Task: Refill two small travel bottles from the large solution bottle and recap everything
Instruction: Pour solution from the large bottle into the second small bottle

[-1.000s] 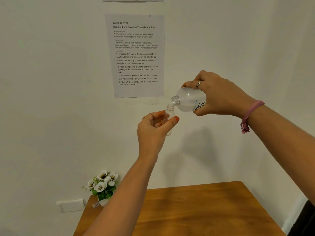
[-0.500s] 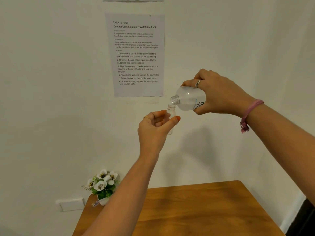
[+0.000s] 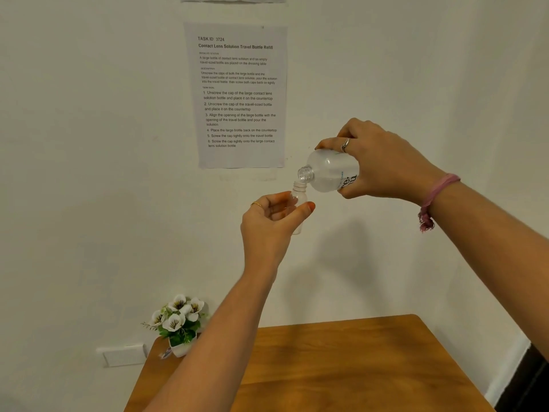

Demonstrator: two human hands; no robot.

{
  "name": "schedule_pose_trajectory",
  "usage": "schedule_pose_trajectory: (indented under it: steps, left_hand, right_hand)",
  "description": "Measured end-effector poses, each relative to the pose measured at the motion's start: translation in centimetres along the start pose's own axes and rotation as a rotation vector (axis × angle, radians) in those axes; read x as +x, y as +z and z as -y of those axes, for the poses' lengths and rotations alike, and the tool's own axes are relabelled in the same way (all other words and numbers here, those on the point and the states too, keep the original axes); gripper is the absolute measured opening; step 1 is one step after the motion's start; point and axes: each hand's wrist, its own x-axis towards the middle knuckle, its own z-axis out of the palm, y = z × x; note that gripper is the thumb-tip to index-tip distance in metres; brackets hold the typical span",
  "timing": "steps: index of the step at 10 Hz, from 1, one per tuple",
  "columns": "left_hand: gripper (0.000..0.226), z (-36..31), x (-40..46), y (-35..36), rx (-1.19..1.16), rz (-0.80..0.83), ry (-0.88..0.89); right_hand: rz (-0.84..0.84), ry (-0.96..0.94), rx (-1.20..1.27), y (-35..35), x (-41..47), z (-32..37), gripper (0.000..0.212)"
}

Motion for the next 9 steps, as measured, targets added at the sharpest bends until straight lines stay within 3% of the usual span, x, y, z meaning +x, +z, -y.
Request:
schedule_pose_trajectory:
  steps: [9]
  left_hand:
    - [0.042,-0.08,-0.06,0.15,0.008,-0.005,0.007]
  right_hand:
    - [-0.012,0.001,0.006,-0.28,0.11,-0.11,0.074]
